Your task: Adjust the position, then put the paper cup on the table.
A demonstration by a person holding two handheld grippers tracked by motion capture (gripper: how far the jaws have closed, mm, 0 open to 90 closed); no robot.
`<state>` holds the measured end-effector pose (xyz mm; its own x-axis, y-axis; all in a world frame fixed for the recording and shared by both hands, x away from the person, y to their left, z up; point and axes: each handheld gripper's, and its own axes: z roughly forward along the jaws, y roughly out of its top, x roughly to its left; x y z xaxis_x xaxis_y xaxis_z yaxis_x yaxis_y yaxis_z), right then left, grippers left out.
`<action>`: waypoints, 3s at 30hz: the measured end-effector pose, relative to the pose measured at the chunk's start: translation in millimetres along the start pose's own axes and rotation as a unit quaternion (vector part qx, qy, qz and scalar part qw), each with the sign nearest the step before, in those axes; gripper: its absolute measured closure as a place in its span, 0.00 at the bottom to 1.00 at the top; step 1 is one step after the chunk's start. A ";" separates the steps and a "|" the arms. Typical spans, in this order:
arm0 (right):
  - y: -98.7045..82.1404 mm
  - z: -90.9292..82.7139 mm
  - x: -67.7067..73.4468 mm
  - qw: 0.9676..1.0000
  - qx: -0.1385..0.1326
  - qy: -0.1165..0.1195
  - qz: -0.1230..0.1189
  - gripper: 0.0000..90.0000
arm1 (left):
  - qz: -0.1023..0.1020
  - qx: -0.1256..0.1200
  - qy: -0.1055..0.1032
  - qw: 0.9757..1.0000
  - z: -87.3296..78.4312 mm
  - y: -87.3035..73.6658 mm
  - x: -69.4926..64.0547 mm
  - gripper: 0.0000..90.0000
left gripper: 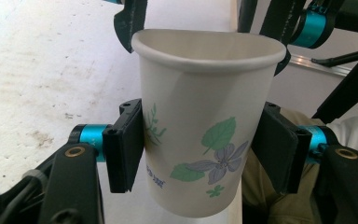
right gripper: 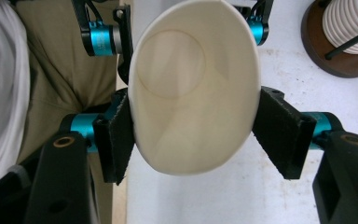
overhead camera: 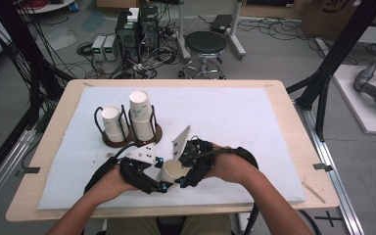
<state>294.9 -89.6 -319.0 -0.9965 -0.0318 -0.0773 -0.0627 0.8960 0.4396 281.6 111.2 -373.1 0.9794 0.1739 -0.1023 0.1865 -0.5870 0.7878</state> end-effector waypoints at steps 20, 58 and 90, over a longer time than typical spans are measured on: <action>-57.3 -15.0 -8.2 0.967 -0.200 -0.051 0.148 0.25 | -0.058 -0.114 0.055 0.990 -21.3 -47.1 10.7 0.39; -188.6 -4.6 20.7 0.873 -0.290 -0.252 0.300 0.25 | -0.069 -0.251 0.156 0.953 -52.5 -94.3 19.1 0.38; -187.1 -4.4 24.7 0.872 -0.293 -0.258 0.295 0.25 | -0.036 -0.266 0.160 0.950 -37.8 -90.7 40.4 0.38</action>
<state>281.8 -260.0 -399.2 -0.7174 0.6966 -0.0089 0.2847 0.3049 0.9088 301.3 201.4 -425.7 0.8767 0.4790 -0.0449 0.1038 -0.0972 0.9898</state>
